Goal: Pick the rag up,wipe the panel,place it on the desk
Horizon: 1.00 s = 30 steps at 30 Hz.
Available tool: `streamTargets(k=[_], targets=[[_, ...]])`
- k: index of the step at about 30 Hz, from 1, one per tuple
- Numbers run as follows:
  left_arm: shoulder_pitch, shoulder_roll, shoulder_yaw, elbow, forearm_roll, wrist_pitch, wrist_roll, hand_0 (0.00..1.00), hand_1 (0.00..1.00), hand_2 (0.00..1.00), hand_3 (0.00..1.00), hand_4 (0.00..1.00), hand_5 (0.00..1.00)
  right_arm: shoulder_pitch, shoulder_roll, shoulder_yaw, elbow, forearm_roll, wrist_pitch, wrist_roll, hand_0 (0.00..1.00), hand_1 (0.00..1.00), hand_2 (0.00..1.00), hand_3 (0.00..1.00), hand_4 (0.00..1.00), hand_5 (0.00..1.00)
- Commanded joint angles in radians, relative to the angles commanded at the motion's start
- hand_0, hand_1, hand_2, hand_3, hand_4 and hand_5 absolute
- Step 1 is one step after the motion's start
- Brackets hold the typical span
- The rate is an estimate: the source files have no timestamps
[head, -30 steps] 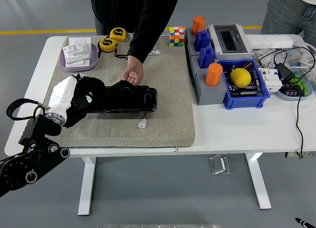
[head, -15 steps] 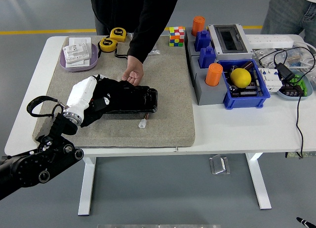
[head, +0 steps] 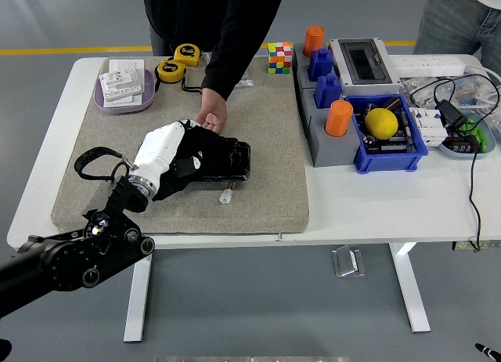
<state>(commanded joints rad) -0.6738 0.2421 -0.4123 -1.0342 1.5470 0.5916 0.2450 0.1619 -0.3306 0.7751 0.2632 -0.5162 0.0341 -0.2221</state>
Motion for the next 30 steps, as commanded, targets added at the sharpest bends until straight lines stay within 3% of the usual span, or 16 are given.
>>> streamTargets(k=[2, 3, 30], targets=[[-0.012, -0.005, 0.010, 0.004, 0.000, -0.003, 0.004, 0.200, 0.129, 0.609, 0.575, 0.298, 0.002, 0.003, -0.003, -0.002, 0.000, -0.001, 0.000, -0.001, 0.765, 0.588, 0.709, 0.604, 0.998, 0.555], [-0.017, -0.007, 0.015, 0.005, -0.001, -0.004, 0.005, 0.200, 0.132, 0.522, 0.515, 0.308, 0.002, 0.004, -0.004, -0.003, 0.000, -0.001, 0.000, -0.002, 0.764, 0.588, 0.708, 0.604, 0.998, 0.554], [-0.090, -0.062, 0.130, -0.023, -0.002, -0.012, 0.029, 0.198, 0.131, 0.522, 0.515, 0.298, 0.002, 0.016, -0.016, -0.018, -0.001, -0.003, 0.005, -0.009, 0.762, 0.586, 0.707, 0.604, 0.998, 0.552]])
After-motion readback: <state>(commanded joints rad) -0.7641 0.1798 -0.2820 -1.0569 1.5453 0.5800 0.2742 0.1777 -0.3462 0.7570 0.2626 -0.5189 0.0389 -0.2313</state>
